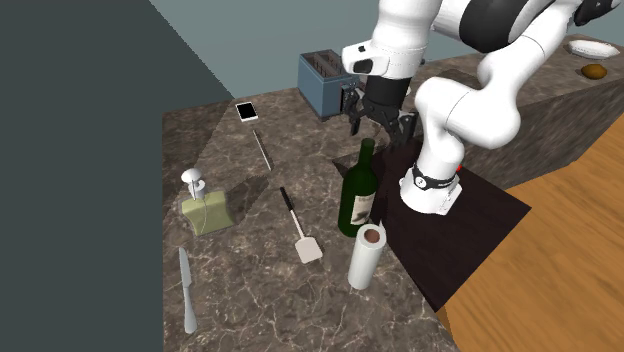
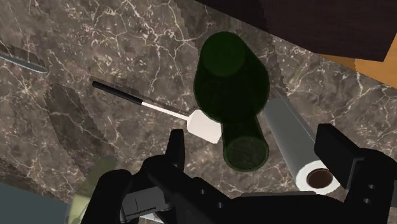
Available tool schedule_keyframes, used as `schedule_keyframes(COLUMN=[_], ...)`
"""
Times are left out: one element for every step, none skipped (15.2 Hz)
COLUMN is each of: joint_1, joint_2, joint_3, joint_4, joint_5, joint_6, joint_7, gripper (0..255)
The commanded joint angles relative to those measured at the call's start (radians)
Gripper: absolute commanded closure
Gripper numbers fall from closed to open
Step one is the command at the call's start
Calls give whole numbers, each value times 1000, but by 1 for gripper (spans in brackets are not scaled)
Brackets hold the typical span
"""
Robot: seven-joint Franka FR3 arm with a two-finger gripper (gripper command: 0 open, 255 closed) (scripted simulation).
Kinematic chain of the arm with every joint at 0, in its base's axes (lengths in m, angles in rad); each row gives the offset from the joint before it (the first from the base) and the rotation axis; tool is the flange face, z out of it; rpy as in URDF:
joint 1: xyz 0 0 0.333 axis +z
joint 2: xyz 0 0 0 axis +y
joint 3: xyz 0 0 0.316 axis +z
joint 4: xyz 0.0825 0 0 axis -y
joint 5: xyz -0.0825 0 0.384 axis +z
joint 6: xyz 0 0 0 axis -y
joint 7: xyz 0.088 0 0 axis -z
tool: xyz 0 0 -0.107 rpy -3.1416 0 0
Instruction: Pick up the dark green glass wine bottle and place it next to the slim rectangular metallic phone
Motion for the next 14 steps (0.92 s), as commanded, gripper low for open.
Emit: schedule_keyframes(joint_1=[-3,-4,-5,-5,-5,-5,-5,-5,-5,-5,-5,-5,-5,-5], joint_2=[-1,0,1,2,2,2,2,2,2,2,2,2,2,2], joint_3=[-5,-7,-8,-9,-9,-9,-9,-9,-9,-9,-9,-9,-9,-9], joint_4=[-28,-41,-54,-61,-61,-61,-61,-61,-61,-61,-61,-61,-61,-61], joint_5=[-6,-7,-9,-10,-10,-10,-10,-10,-10,-10,-10,-10,-10,-10], joint_6=[28,42,56,64,64,64,64,64,64,64,64,64,64,64], joint_7=[-2,-2,-2,-2,-2,-2,-2,-2,-2,-2,-2,-2,-2,-2], gripper=[0,0,0,0,0,0,0,0,0,0,0,255,255,255])
